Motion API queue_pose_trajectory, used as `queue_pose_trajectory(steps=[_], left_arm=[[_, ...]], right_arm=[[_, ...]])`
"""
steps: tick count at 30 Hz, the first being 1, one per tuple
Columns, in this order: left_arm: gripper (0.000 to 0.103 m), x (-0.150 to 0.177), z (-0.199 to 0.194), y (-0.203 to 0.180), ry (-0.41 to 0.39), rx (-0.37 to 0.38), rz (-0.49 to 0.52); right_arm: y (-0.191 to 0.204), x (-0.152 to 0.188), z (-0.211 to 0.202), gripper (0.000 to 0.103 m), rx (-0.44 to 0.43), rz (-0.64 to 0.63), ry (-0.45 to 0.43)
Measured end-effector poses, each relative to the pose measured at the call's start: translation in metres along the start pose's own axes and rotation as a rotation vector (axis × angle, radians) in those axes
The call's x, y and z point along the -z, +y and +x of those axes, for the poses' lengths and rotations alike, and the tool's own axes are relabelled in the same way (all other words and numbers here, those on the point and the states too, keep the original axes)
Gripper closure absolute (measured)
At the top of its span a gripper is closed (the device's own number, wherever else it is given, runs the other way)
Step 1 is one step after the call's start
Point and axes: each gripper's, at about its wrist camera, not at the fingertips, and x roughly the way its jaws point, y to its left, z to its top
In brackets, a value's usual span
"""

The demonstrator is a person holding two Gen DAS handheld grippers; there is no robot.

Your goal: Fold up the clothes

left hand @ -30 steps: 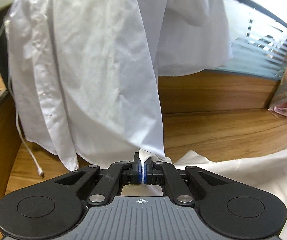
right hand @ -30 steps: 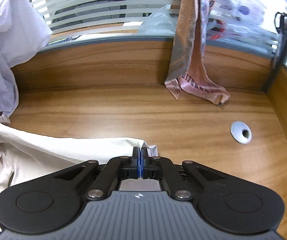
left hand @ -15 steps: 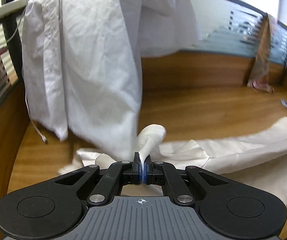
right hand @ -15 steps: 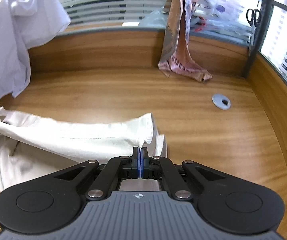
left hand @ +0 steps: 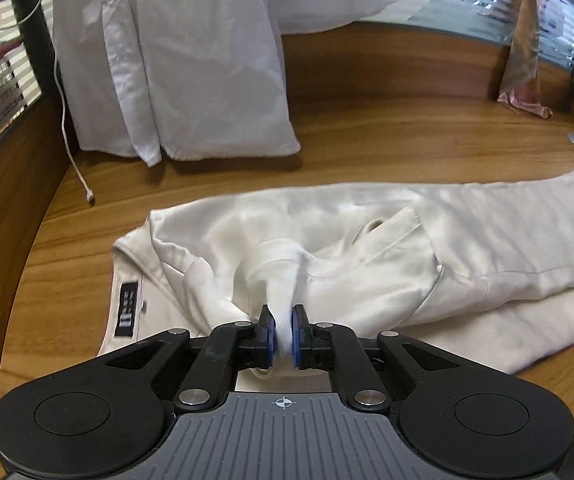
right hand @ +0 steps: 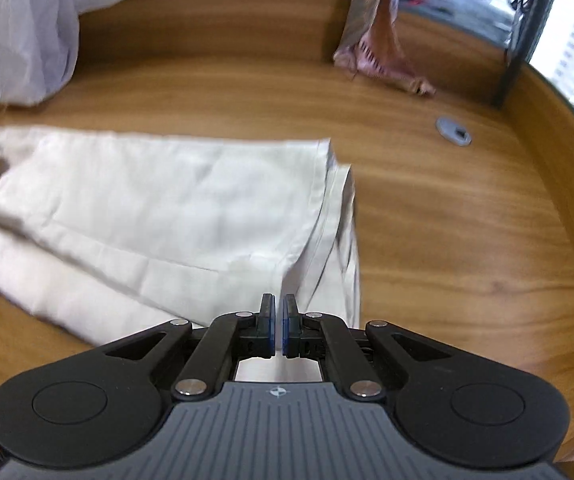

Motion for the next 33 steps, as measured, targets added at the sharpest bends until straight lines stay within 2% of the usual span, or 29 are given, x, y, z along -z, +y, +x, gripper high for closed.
queue_pose_trajectory(steps=[2,3,4,5,7,10,16,18,19,24,25,27,29,33], left_arm=[[0.079,0.002,-0.004,0.003,0.003,0.006,-0.017],[0.077,0.003,-0.006,0.004,0.002,0.005,-0.025],[0.076,0.003,-0.008,0.006,0.001,0.006,-0.034],[0.075,0.004,-0.01,0.007,0.001,0.006,-0.044],[0.072,0.004,-0.012,0.008,-0.001,0.002,-0.06],[0.067,0.002,-0.014,0.01,-0.008,-0.01,-0.072],[0.065,-0.005,-0.019,0.02,-0.032,-0.033,-0.113],[0.065,-0.007,-0.02,0.025,-0.037,-0.04,-0.137],[0.065,-0.007,-0.02,0.027,-0.037,-0.041,-0.148],[0.064,-0.008,-0.02,0.03,-0.038,-0.034,-0.185],[0.06,-0.008,-0.019,0.03,-0.037,-0.032,-0.187],[0.058,-0.007,-0.018,0.03,-0.033,-0.023,-0.189],[0.057,-0.007,-0.014,0.029,-0.024,-0.008,-0.189],[0.055,-0.01,-0.01,0.026,-0.024,0.023,-0.192]], right_arm=[[0.001,0.002,-0.001,0.098,-0.008,-0.013,0.022],[0.0,0.002,-0.002,0.097,-0.01,-0.018,0.027],[0.0,-0.001,-0.003,0.093,-0.014,-0.016,0.028],[-0.001,-0.003,-0.004,0.084,-0.019,-0.012,0.029],[-0.004,-0.009,-0.002,0.076,-0.043,0.005,0.034],[-0.006,-0.02,0.011,0.076,-0.059,0.033,0.063],[-0.021,-0.032,0.046,0.076,-0.107,0.148,0.152],[-0.025,-0.034,0.048,0.085,-0.129,0.167,0.161],[-0.026,-0.035,0.048,0.098,-0.139,0.175,0.163],[-0.028,-0.038,0.027,0.099,-0.139,0.172,0.12],[-0.028,-0.039,0.022,0.098,-0.135,0.169,0.108],[-0.024,-0.037,0.017,0.096,-0.117,0.129,0.113],[-0.016,-0.033,0.017,0.089,-0.084,0.066,0.135],[-0.003,-0.036,0.011,0.088,-0.056,0.0,0.121]])
